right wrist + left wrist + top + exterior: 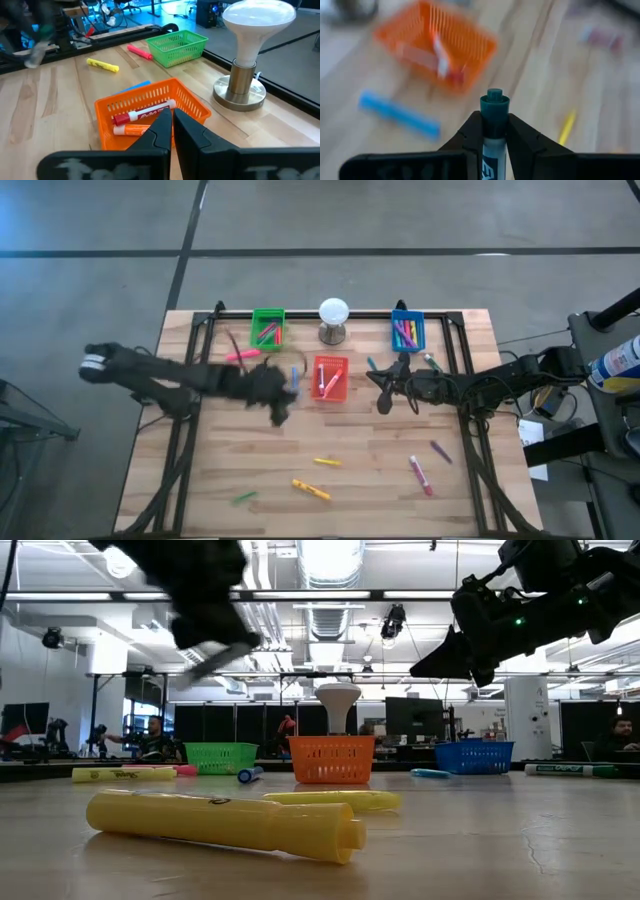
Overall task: Pick & Place Markers
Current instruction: Put the dark green marker into the orange bin, then put the purple pen into the green bin
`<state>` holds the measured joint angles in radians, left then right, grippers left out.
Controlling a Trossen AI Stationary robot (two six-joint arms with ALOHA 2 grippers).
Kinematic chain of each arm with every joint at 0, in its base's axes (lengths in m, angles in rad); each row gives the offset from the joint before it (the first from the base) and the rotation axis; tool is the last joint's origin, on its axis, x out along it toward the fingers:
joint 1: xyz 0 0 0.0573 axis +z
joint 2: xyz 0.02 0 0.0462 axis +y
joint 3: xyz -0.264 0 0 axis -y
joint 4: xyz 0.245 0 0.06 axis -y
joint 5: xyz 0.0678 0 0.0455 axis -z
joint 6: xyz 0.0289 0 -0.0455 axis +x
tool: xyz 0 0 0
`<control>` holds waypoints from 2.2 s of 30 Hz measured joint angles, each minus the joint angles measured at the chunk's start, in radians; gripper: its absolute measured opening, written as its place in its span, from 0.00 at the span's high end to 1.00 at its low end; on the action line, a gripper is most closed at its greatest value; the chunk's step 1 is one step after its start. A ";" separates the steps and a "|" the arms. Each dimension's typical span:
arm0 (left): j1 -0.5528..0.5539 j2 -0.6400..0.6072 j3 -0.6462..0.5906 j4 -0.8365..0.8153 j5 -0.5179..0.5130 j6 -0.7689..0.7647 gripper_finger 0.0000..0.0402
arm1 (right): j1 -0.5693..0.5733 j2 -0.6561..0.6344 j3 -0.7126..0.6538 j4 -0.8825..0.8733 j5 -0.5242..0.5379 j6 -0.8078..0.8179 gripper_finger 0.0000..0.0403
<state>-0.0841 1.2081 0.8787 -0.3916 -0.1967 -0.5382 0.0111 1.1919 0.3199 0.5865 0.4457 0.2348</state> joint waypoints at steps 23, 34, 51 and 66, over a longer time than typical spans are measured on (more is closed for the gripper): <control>0.365 0.442 0.082 0.636 0.356 0.040 0.86 | 0.000 0.000 0.000 -0.005 0.000 -0.010 0.97; 0.376 0.566 0.134 0.718 0.356 0.039 0.86 | 0.000 0.000 0.000 -0.007 0.000 -0.010 0.97; 0.377 0.562 0.131 0.622 0.277 0.085 0.75 | 0.000 0.000 -0.002 -0.015 -0.001 -0.007 0.97; 0.327 0.306 -0.010 0.574 0.258 0.305 0.79 | 0.012 0.000 -0.002 -0.055 -0.020 -0.005 0.97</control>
<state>0.2427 1.5139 0.8687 0.1821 0.0617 -0.2333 0.0227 1.1915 0.3176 0.5310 0.4252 0.2294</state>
